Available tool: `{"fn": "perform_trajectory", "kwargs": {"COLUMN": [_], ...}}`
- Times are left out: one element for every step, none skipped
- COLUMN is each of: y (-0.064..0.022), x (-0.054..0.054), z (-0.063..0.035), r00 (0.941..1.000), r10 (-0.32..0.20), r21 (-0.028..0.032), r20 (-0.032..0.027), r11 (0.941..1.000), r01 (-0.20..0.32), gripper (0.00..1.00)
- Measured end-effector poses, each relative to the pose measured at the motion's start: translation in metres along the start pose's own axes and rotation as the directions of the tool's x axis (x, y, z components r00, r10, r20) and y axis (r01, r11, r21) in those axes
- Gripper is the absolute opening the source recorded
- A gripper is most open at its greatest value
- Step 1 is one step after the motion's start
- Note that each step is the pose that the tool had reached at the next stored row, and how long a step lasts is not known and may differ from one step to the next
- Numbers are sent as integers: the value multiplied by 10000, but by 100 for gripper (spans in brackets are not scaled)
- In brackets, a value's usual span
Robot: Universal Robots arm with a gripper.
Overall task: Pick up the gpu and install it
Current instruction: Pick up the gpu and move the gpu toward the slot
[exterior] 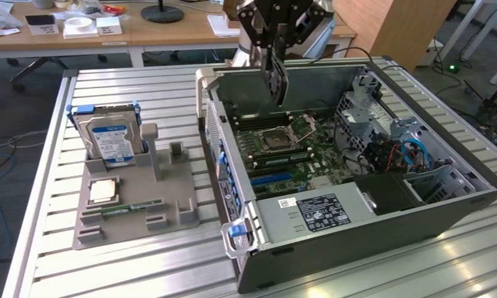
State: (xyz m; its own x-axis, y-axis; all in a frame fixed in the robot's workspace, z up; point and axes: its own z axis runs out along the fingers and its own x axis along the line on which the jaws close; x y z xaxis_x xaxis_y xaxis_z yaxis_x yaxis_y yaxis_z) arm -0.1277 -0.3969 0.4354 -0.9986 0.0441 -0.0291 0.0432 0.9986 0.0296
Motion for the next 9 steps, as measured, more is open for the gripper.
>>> {"fn": "perform_trajectory", "kwargs": {"y": [9, 18, 27, 36, 45, 55, 64, 74, 83], "x": [-31, -63, -96, -129, -161, -196, -227, -259, -291], "z": [1, 2, 3, 5, 6, 8, 9, 10, 11], "r00": [10000, 10000, 10000, 10000, 10000, 10000, 10000, 10000, 10000], "r10": [1, 1, 2, 1, 0, 0, 1, 2, 1], "r21": [0, 0, 0, 0, -1, -1, -1, 0, 0], "r20": [0, 0, 0, 0, 0, 1, 1, 1, 0], "r11": [10000, 10000, 10000, 10000, 10000, 10000, 10000, 10000, 10000], "r01": [-1, -1, -2, -1, 0, 0, -1, -2, -1], "gripper": [26, 26, 26, 26, 26, 26, 26, 26, 26]}}
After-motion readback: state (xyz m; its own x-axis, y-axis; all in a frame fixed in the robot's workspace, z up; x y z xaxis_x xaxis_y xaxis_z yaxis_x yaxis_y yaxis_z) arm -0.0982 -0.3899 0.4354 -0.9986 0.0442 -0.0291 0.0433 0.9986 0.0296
